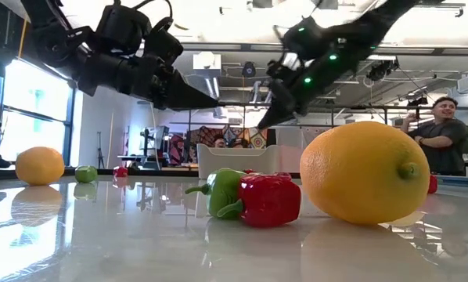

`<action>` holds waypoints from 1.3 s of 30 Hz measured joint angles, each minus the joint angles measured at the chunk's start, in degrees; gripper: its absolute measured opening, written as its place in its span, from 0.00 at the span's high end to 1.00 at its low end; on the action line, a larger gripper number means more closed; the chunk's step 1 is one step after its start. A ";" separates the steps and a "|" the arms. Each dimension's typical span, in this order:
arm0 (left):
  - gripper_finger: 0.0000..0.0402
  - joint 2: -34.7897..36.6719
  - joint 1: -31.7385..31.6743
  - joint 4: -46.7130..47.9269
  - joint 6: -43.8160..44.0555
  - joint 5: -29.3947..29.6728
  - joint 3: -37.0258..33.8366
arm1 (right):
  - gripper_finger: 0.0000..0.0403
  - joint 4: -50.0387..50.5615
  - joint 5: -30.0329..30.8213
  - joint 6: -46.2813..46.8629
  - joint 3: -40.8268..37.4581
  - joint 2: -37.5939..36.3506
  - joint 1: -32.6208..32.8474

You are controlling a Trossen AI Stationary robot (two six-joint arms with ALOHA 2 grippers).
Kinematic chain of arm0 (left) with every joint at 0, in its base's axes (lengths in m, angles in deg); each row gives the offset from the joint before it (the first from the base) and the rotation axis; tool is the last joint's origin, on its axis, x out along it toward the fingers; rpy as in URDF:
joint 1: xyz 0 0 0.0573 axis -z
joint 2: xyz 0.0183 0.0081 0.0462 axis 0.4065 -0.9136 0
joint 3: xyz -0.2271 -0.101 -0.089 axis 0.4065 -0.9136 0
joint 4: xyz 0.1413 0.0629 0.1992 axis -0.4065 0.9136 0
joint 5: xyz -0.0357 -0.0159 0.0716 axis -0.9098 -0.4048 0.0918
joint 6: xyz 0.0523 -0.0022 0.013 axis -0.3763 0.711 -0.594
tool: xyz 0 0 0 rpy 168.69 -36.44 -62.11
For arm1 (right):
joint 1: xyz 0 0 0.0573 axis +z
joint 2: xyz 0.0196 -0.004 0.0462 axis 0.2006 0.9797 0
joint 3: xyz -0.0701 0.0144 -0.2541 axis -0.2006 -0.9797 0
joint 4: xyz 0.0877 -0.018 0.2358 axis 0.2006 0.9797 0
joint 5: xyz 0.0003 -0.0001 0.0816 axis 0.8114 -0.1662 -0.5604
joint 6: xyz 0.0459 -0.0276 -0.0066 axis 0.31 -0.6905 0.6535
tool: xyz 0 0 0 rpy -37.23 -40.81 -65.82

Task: Sort produce into baskets
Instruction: Adjust the gray bin

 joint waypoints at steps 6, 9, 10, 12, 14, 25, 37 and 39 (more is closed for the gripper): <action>1.00 0.00 -0.65 0.27 -0.94 -0.10 -0.42 | 0.97 11.45 -0.23 -4.31 11.42 5.76 -3.40; 1.00 0.00 -2.12 -1.12 0.05 -0.03 -1.60 | 0.97 14.20 -0.53 -4.73 14.66 7.26 -5.00; 1.00 0.02 -2.60 -1.97 0.40 -0.03 -2.13 | 0.96 14.65 -0.81 -4.91 15.42 7.52 -5.56; 1.00 0.04 -3.54 -3.66 1.10 -0.05 -3.26 | 0.96 15.73 -1.64 -4.97 16.30 7.96 -6.67; 1.00 0.04 -4.34 -5.04 2.07 -0.05 -4.40 | 0.96 16.73 -1.72 -4.12 16.57 8.05 -7.83; 1.00 0.04 -5.57 -5.03 3.42 -0.08 -4.76 | 0.90 17.53 7.34 -1.38 16.59 7.94 -10.23; 1.00 0.04 -5.55 -4.62 3.55 -0.08 -4.79 | 0.64 19.38 5.69 18.33 16.59 8.81 -14.09; 1.00 0.04 -5.55 -4.62 3.59 -0.08 -4.79 | 0.63 19.32 3.72 19.61 16.59 9.77 -14.89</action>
